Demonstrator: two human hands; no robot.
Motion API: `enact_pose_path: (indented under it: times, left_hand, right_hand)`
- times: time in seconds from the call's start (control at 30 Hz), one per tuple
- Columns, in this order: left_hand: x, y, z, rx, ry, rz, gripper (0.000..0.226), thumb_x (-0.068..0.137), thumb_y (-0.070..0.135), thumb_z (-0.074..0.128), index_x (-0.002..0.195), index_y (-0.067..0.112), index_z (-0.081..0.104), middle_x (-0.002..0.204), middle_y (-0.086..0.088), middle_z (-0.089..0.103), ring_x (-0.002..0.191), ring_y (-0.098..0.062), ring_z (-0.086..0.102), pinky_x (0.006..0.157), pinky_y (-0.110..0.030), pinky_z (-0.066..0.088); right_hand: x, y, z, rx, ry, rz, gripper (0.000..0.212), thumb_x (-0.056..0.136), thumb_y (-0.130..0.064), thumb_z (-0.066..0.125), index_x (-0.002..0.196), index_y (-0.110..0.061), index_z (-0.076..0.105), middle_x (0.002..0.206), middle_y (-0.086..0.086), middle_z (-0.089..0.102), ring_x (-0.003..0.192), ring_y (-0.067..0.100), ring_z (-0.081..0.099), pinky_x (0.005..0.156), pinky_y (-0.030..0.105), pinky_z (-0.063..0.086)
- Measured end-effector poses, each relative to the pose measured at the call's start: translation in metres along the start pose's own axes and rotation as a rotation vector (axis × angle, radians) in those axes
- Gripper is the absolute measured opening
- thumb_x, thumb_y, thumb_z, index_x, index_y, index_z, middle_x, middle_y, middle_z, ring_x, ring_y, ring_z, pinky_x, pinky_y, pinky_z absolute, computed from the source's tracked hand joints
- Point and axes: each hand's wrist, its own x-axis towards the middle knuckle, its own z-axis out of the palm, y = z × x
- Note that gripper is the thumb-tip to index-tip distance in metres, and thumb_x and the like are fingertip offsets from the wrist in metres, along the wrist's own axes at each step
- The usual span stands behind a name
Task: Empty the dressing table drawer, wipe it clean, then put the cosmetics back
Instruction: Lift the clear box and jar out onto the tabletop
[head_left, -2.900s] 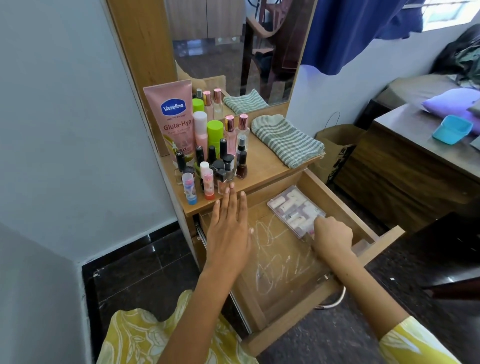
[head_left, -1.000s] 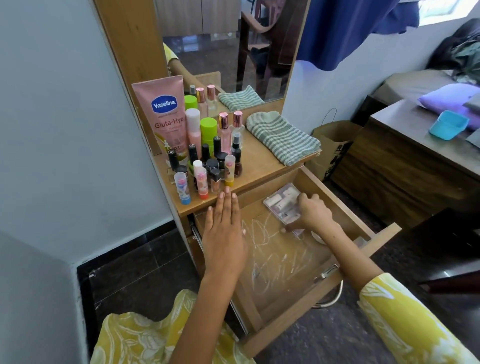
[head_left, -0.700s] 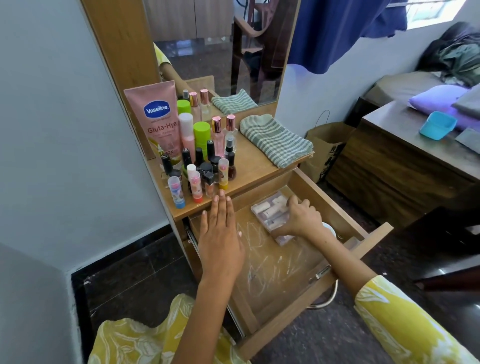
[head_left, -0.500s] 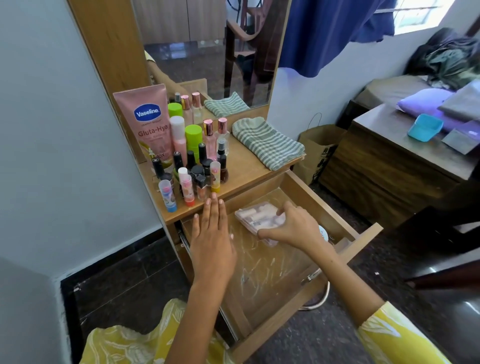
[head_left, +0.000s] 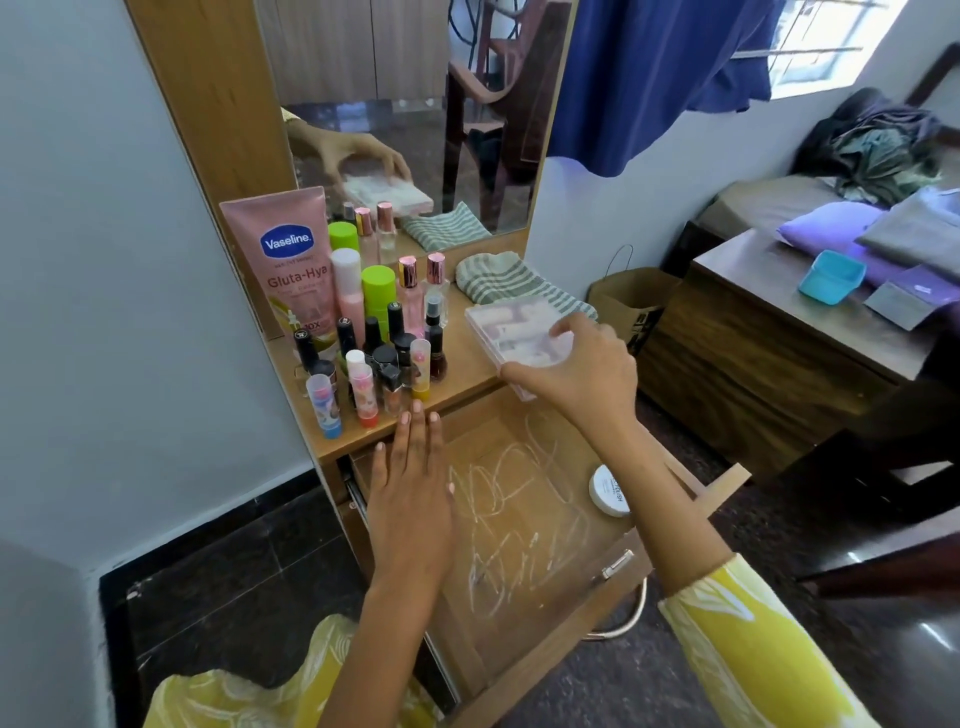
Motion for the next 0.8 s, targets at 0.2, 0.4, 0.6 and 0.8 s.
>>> enact_pose_path:
  times: [0.2, 0.4, 0.6, 0.8]
  left_hand:
    - [0.001, -0.001, 0.000, -0.018, -0.014, -0.011, 0.070, 0.100, 0.031, 0.026, 0.141, 0.015, -0.029, 0.147, -0.005, -0.039, 0.134, -0.017, -0.035, 0.108, -0.037, -0.020]
    - [0.001, 0.000, 0.001, -0.022, -0.014, -0.017, 0.070, 0.100, 0.031, 0.026, 0.140, 0.017, -0.029, 0.145, -0.004, -0.041, 0.132, -0.017, -0.038, 0.107, -0.037, -0.022]
    - [0.001, 0.001, 0.000, -0.015, -0.021, -0.017, 0.069, 0.101, 0.030, 0.026, 0.140, 0.017, -0.030, 0.144, -0.004, -0.042, 0.129, -0.017, -0.040, 0.106, -0.037, -0.023]
    - [0.001, 0.001, 0.002, -0.007, -0.030, -0.019, 0.068, 0.101, 0.030, 0.025, 0.141, 0.017, -0.029, 0.143, -0.005, -0.043, 0.129, -0.018, -0.040, 0.106, -0.037, -0.023]
  right_hand:
    - [0.023, -0.024, 0.033, -0.143, -0.009, 0.012, 0.079, 0.059, -0.069, 0.067, 0.113, -0.014, 0.054, 0.117, 0.016, 0.055, 0.112, 0.034, 0.048, 0.092, 0.041, 0.034]
    - [0.023, -0.028, 0.047, -0.129, -0.020, 0.046, 0.076, 0.060, -0.063, 0.069, 0.115, -0.012, 0.051, 0.117, 0.017, 0.052, 0.111, 0.035, 0.046, 0.090, 0.041, 0.033]
    - [0.025, -0.034, 0.053, -0.138, -0.026, 0.052, 0.075, 0.064, -0.061, 0.069, 0.120, -0.014, 0.051, 0.122, 0.017, 0.050, 0.115, 0.035, 0.044, 0.094, 0.043, 0.033]
    - [0.028, -0.037, 0.057, -0.086, -0.064, 0.016, 0.071, 0.074, -0.060, 0.067, 0.126, -0.014, 0.053, 0.134, 0.016, 0.046, 0.124, 0.035, 0.040, 0.102, 0.044, 0.031]
